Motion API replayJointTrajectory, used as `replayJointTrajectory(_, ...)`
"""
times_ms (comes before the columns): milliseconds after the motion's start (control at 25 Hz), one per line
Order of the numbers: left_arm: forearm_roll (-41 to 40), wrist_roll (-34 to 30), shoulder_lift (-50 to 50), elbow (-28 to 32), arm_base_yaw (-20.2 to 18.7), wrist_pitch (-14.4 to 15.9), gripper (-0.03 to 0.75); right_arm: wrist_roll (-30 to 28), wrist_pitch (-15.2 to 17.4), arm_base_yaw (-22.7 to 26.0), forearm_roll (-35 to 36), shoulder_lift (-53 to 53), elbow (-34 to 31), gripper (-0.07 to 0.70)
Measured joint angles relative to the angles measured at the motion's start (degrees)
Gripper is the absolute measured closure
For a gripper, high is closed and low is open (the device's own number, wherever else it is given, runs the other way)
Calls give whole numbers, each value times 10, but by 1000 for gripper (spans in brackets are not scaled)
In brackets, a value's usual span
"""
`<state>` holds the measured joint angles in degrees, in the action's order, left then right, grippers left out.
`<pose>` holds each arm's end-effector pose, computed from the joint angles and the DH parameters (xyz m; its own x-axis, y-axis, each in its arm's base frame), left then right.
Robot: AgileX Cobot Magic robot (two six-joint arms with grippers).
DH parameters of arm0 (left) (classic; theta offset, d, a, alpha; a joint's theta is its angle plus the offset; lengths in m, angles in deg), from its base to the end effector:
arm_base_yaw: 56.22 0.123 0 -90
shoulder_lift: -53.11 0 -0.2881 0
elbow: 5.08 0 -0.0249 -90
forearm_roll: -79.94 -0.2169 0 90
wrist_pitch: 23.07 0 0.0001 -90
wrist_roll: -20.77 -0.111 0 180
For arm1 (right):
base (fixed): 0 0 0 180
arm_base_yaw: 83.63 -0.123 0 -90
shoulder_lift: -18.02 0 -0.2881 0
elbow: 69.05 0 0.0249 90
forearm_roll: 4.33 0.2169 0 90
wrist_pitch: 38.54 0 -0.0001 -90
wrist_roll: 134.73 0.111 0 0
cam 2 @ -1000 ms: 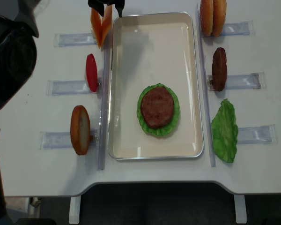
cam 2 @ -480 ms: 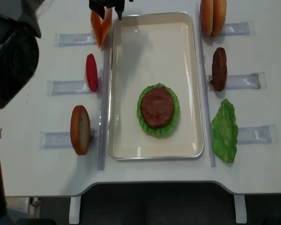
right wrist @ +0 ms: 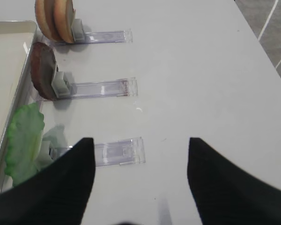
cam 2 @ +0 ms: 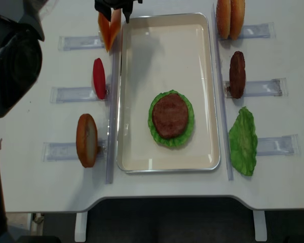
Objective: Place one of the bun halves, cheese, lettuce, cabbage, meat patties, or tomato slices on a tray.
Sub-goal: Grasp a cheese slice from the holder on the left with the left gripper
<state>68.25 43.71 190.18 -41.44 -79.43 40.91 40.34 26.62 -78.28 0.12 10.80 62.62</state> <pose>0.4292 -0.1620 0.1983 -0.9466 0.0797 -0.3125 0.0560 0.9949 0.0839 -0.0250 0.0102 0.2459 -0.5085 -0.0058 -0.8610 0.0056 0.9999 -0.0101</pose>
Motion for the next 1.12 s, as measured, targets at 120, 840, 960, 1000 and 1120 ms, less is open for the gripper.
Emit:
replayJointTrajectory(120, -3, 0, 0, 0, 0, 0, 334, 0, 0, 0, 0, 0, 0, 216)
replayJointTrajectory(840, -22, -8, 12, -1, 0, 28, 626, 0, 0, 0, 0, 0, 0, 216)
replayJointTrajectory(960, -28, -8, 12, -1, 0, 29, 674, 0, 0, 0, 0, 0, 0, 216)
replayJointTrajectory(1000, -28, -8, 12, -1, 0, 29, 676, 0, 0, 0, 0, 0, 0, 216)
replayJointTrajectory(1120, -28, -8, 12, -1, 0, 29, 676, 0, 0, 0, 0, 0, 0, 216)
